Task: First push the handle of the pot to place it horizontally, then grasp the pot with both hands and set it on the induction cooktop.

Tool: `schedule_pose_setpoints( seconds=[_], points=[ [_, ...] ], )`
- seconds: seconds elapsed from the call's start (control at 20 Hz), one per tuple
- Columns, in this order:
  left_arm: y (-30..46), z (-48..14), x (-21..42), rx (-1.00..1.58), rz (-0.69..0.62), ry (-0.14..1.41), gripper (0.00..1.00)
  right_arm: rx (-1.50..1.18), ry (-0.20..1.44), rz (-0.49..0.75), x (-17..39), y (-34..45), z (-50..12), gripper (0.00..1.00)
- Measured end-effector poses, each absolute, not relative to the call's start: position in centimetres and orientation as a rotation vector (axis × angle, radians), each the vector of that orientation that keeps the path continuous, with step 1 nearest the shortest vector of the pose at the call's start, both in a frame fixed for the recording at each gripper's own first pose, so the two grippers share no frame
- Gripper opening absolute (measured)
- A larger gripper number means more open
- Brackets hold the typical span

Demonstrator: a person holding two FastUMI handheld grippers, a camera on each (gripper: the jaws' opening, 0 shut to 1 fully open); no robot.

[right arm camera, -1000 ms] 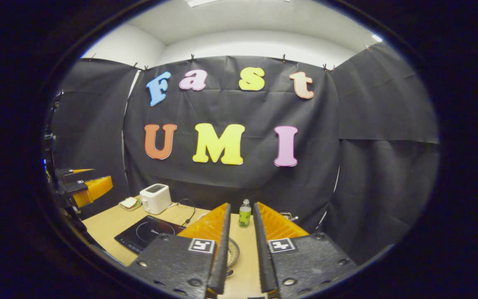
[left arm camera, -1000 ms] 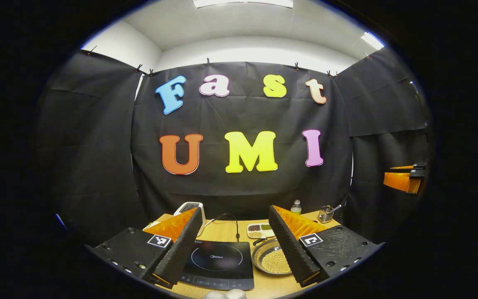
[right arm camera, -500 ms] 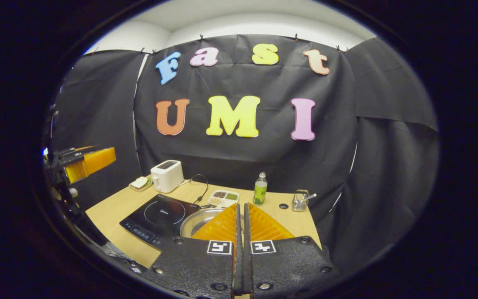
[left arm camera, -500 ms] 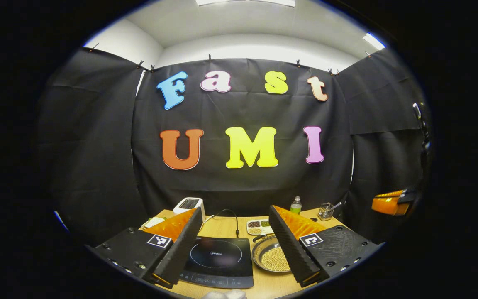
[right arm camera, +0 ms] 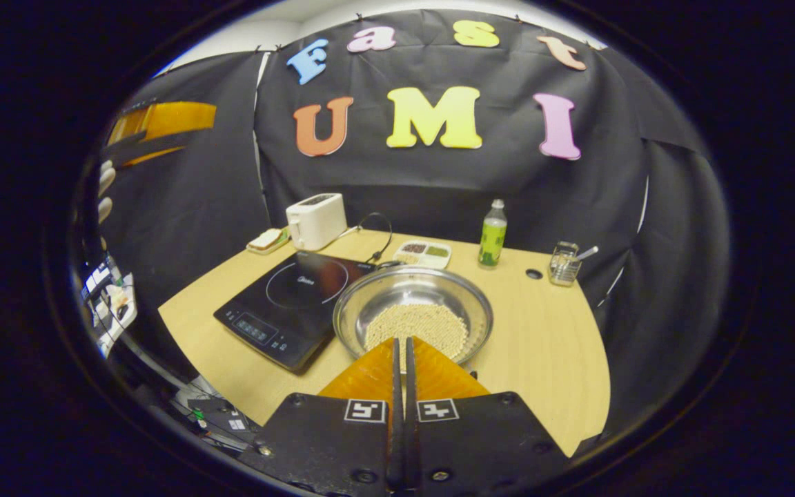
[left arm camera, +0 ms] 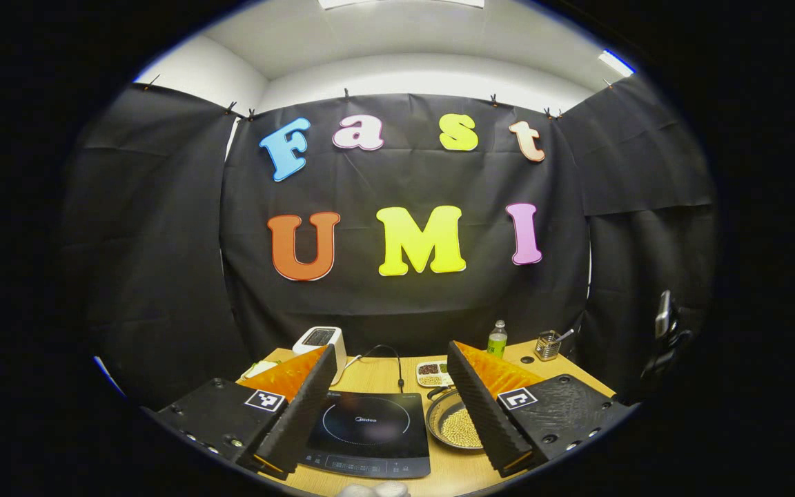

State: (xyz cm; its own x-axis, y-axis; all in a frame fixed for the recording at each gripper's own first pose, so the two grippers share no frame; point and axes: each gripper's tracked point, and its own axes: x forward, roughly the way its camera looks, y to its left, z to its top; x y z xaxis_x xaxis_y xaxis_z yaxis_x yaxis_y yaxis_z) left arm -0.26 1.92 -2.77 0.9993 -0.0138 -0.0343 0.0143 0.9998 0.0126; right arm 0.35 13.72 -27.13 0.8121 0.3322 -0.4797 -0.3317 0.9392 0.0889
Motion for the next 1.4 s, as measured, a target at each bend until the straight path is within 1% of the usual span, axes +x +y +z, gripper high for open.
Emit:
schedule_pose_setpoints(
  seconds=[0.05, 0.15, 0.25, 0.3, 0.35, 0.45, 0.5, 0.55, 0.6, 0.65, 0.7, 0.75, 0.8, 0.85, 0.9, 0.95, 1.0, 1.4],
  points=[
    [1.8, -2.8, -0.3, 0.014, -0.017, 0.037, 0.96, 0.001, 0.538, 0.357, 0.4, 14.0, -28.4, 0.04],
    [1.8, -2.9, -0.2, 0.018, -0.016, 0.04, 0.96, 0.009, 0.581, 0.378, 0.4, 14.7, -30.8, 0.06],
    [1.6, -3.0, -0.2, 0.018, -0.017, 0.042, 0.96, 0.004, 0.617, 0.382, 0.8, 15.0, -33.0, 0.0],
    [1.6, -3.1, -0.2, 0.018, -0.017, 0.046, 0.96, 0.006, 0.639, 0.388, 0.7, 15.2, -34.1, 0.04],
    [1.6, -3.0, -0.2, 0.018, -0.014, 0.049, 0.96, 0.013, 0.647, 0.385, 1.0, 15.2, -34.8, 0.01],
    [1.6, -3.3, -0.1, 0.019, -0.009, 0.057, 0.96, 0.018, 0.688, 0.385, 1.4, 15.2, -36.4, 0.0],
    [1.7, -3.4, -0.1, 0.02, -0.005, 0.06, 0.96, 0.017, 0.699, 0.382, 1.6, 15.2, -37.0, 0.04],
    [1.7, -3.3, -0.1, 0.02, -0.003, 0.061, 0.96, 0.013, 0.71, 0.382, 2.0, 15.1, -37.5, 0.0],
    [1.7, -3.3, 0.0, 0.02, 0.0, 0.06, 0.96, 0.015, 0.718, 0.382, 2.1, 15.1, -37.8, 0.0],
    [1.7, -3.3, 0.0, 0.021, 0.004, 0.063, 0.96, 0.028, 0.724, 0.381, 2.2, 15.0, -37.8, 0.04],
    [1.6, -3.6, 0.1, 0.021, 0.007, 0.069, 0.96, 0.038, 0.726, 0.385, 2.5, 15.0, -38.0, 0.04],
    [1.5, -3.6, 0.1, 0.02, 0.009, 0.072, 0.96, 0.025, 0.74, 0.374, 2.9, 14.5, -38.5, 0.0],
    [1.5, -3.7, 0.4, 0.02, 0.01, 0.074, 0.96, 0.019, 0.747, 0.366, 2.9, 13.8, -38.9, 0.04],
    [1.3, -3.8, 0.5, 0.02, 0.012, 0.077, 0.96, 0.034, 0.755, 0.361, 3.1, 13.6, -39.0, 0.0],
    [1.2, -3.9, 0.6, 0.021, 0.014, 0.08, 0.96, 0.063, 0.759, 0.369, 3.0, 13.7, -38.9, 0.03],
    [1.1, -4.0, 0.8, 0.02, 0.017, 0.084, 0.96, 0.076, 0.76, 0.37, 3.3, 13.6, -39.1, 0.02],
    [0.9, -4.1, 0.8, 0.017, 0.021, 0.09, 0.96, 0.071, 0.758, 0.37, 3.5, 13.2, -39.1, 0.04],
    [-0.5, -4.3, 1.4, 0.012, 0.053, 0.107, 0.96, 0.053, 0.762, 0.388, 4.9, 10.3, -39.4, 0.04]
  ],
)
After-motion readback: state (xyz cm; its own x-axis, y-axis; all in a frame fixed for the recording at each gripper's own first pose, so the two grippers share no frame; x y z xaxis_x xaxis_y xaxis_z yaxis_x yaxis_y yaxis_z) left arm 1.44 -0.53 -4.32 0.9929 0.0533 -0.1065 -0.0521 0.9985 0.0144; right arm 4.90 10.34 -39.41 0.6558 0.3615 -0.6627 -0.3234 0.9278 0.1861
